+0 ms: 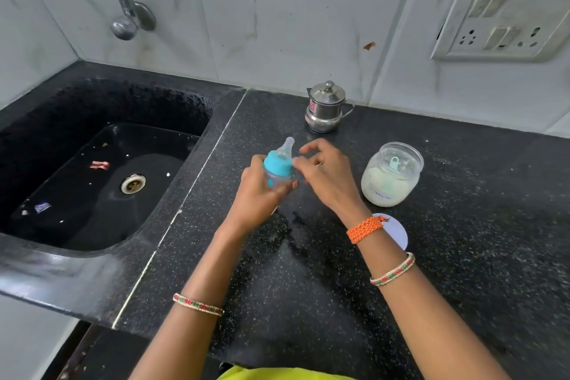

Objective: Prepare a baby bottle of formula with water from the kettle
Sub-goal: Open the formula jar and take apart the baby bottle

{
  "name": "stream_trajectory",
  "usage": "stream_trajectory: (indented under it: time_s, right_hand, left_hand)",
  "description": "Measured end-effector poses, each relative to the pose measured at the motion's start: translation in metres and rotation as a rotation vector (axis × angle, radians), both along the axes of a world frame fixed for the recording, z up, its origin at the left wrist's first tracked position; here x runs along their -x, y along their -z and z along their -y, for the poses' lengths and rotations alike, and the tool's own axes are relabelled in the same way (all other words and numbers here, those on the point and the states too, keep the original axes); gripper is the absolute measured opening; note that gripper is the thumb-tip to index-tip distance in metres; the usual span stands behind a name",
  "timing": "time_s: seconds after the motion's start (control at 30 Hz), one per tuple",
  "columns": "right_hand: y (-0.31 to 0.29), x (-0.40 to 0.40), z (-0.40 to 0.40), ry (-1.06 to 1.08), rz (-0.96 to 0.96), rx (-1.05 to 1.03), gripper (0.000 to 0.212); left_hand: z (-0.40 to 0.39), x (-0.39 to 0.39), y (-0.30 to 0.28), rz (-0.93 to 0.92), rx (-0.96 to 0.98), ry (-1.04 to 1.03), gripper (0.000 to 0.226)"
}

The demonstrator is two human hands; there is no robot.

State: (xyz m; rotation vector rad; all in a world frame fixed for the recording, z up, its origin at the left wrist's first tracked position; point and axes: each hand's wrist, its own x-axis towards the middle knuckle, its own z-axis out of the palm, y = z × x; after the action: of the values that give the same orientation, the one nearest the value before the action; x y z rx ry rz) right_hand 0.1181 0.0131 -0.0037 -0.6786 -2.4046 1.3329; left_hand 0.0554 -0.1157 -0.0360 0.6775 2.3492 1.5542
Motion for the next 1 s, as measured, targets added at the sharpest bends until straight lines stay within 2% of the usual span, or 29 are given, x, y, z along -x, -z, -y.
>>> stream_trajectory:
  time_s: [0.07,0.13,0.27,0.37,0.47,0.67,0.73,0.87,0.93,0.97,1.0]
  right_hand:
    - [-0.005,-0.002,0.011,-0.089,0.059,0.079,0.051]
    - [-0.007,-0.003,0.019,-0.08,0.083,0.02,0.066]
    - [-0.017,0.001,0.019,0.017,0.05,0.026,0.059]
    - [-0.023,0.0,0.017,0.038,-0.053,0.023,0.041]
    - [-0.029,-0.007,0.015,-0.012,-0.175,0.028,0.036]
    - [-0.038,-0.016,0.011,-0.086,-0.324,-0.102,0.038]
    - [-0.041,-0.019,0.008,-0.107,-0.344,-0.156,0.039]
    - [-0.049,-0.026,0.007,-0.199,-0.43,-0.202,0.055]
    - [-0.056,-0.03,0.008,-0.321,-0.473,-0.165,0.053]
    - [-0.059,-0.032,0.009,-0.418,-0.472,-0.121,0.05]
    - [-0.062,-0.032,0.01,-0.531,-0.446,-0.068,0.046]
  left_hand:
    - [-0.004,-0.006,-0.009,-0.178,0.112,-0.041,0.037]
    - [-0.006,-0.014,-0.018,-0.324,0.193,-0.085,0.032]
    - [-0.004,-0.023,-0.033,-0.385,0.214,-0.117,0.04]
    - [0.0,-0.021,-0.046,-0.268,0.167,-0.068,0.037]
    - [0.006,-0.018,-0.057,-0.18,0.083,0.029,0.033]
    - [0.009,-0.018,-0.067,-0.082,0.009,0.176,0.038]
    - [0.009,-0.015,-0.069,0.025,-0.037,0.286,0.035]
    - [0.012,-0.007,-0.075,0.162,-0.126,0.53,0.024]
    - [0.013,-0.001,-0.074,0.301,-0.154,0.698,0.047]
    - [0.013,0.0,-0.071,0.43,-0.174,0.827,0.063]
    - [0.013,0.0,-0.066,0.601,-0.207,0.994,0.069]
